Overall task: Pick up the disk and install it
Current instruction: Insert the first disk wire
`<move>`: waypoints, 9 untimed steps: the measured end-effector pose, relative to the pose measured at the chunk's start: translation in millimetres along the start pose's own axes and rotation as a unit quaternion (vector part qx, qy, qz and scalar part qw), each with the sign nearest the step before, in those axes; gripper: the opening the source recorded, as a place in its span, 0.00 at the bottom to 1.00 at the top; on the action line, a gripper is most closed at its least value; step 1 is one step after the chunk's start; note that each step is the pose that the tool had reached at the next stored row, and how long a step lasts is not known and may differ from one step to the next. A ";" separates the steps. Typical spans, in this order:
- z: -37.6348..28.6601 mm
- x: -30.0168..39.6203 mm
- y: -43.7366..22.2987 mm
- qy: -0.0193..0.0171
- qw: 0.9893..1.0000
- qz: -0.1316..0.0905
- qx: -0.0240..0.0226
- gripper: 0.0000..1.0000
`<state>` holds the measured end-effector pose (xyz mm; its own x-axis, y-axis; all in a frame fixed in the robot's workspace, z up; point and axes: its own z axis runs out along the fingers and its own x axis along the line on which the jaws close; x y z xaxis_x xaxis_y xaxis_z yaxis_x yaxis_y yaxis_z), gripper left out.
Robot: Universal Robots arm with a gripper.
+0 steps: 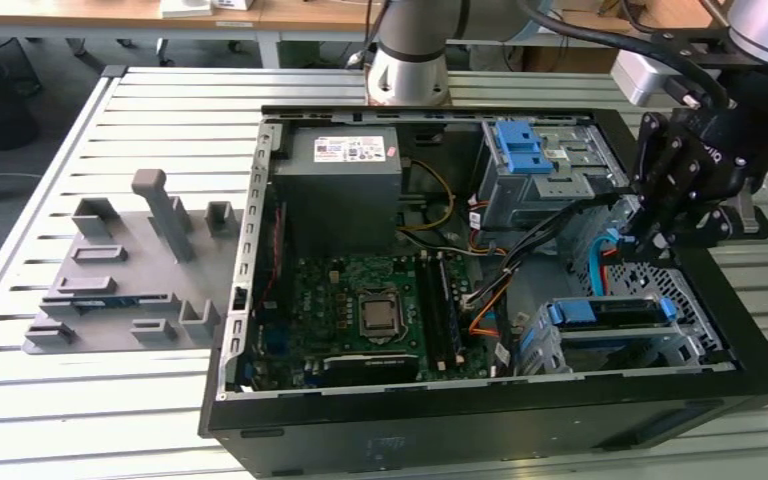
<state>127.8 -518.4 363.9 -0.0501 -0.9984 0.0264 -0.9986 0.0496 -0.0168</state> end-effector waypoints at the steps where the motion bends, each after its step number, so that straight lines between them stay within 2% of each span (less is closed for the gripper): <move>1: 0.9 -0.5 0.0 0.001 1.000 0.000 0.000 0.30; 4: 3.1 -3.3 0.3 0.002 1.000 0.000 0.000 0.30; 5: 3.6 -4.0 0.3 0.004 1.000 0.000 0.000 0.30; 6: 4.1 -4.3 0.4 0.006 1.000 0.001 0.000 0.30; 9: 6.1 -4.9 0.4 0.018 1.000 0.001 0.001 0.30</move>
<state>127.7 -513.6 357.6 -0.0517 -0.9967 0.0626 -0.9985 0.0505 -0.0195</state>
